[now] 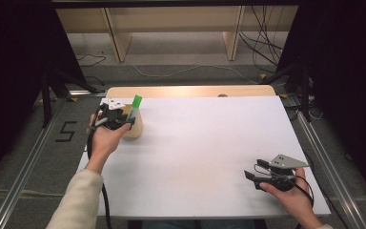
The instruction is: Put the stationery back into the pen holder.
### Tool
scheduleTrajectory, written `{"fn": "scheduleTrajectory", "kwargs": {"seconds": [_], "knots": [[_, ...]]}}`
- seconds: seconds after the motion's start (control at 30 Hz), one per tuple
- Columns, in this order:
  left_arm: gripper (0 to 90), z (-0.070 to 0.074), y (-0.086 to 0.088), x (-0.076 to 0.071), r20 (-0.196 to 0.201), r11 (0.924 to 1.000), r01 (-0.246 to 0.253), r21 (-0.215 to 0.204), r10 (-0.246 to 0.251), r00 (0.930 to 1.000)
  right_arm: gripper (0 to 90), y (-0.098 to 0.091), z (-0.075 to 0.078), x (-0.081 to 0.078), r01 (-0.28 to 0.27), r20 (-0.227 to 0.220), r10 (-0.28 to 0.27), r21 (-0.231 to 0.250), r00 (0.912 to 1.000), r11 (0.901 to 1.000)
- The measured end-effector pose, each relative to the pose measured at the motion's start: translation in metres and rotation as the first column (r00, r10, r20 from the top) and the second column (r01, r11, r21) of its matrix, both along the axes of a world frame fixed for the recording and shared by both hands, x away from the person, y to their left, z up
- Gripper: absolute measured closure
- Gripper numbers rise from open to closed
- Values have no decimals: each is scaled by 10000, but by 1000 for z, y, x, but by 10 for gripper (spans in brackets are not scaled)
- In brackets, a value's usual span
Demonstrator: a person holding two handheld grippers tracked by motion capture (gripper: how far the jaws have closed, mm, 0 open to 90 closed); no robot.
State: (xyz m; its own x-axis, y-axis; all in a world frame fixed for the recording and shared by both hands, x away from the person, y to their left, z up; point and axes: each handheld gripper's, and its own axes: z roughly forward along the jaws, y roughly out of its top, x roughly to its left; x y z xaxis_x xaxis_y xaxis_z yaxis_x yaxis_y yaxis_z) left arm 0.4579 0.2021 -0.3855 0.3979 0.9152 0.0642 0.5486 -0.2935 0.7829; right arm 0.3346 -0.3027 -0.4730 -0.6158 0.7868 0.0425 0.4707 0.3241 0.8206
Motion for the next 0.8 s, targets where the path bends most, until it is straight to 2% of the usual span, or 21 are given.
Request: {"fn": "scheduleTrajectory", "kwargs": {"seconds": [0.8], "knots": [[662,10,3,8,308,9995,-321,-76,324,9990,310,0,0,0,6,-7,-6,-10,10000,10000]]}}
